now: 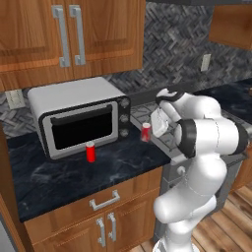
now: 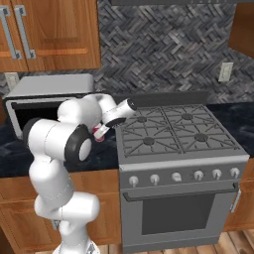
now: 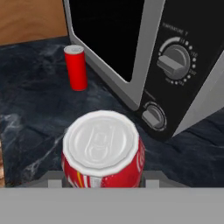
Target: Four empty soda cans are scattered around the kitchen. Gather all the cans and cluster them next to the stove for recycling.
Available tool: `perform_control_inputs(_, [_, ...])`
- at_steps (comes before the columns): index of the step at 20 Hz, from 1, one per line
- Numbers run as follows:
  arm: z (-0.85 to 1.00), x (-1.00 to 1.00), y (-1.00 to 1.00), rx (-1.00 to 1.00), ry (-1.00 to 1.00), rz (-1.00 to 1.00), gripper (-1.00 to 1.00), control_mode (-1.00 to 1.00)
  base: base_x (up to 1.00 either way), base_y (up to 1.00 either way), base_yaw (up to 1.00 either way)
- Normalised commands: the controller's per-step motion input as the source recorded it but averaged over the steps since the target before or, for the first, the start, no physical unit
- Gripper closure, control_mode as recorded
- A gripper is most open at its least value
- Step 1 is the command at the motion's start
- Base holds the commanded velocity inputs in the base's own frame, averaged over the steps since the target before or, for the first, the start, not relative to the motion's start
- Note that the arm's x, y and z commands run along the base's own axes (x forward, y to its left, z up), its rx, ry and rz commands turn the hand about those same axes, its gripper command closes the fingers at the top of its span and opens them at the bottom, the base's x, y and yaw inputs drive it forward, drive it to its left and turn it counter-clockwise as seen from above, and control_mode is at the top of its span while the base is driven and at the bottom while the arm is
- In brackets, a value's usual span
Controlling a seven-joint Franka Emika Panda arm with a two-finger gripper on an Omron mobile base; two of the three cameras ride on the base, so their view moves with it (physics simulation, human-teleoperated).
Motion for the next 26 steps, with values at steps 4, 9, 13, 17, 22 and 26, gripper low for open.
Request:
perform_control_inputs(4, [-0.09,0.2,0.0,0.0,0.0,0.01,1.0,-1.0,0.0,0.0,0.0])
perform_control_inputs(9, [-0.19,0.18,0.0,0.0,0.0,0.01,1.0,-1.0,0.0,0.0,0.0])
perform_control_inputs(13, [-0.2,0.16,0.0,0.0,0.0,0.02,1.0,-1.0,0.0,0.0,0.0])
perform_control_inputs(17, [-0.18,0.21,0.0,0.0,0.0,0.02,1.0,-1.0,0.0,0.0,0.0])
perform_control_inputs(22, [-0.12,0.22,0.0,0.0,0.0,0.03,1.0,-1.0,0.0,0.0,0.0])
perform_control_inputs(26, [-0.08,0.26,0.0,0.01,0.0,0.03,1.0,-1.0,0.0,0.0,0.0])
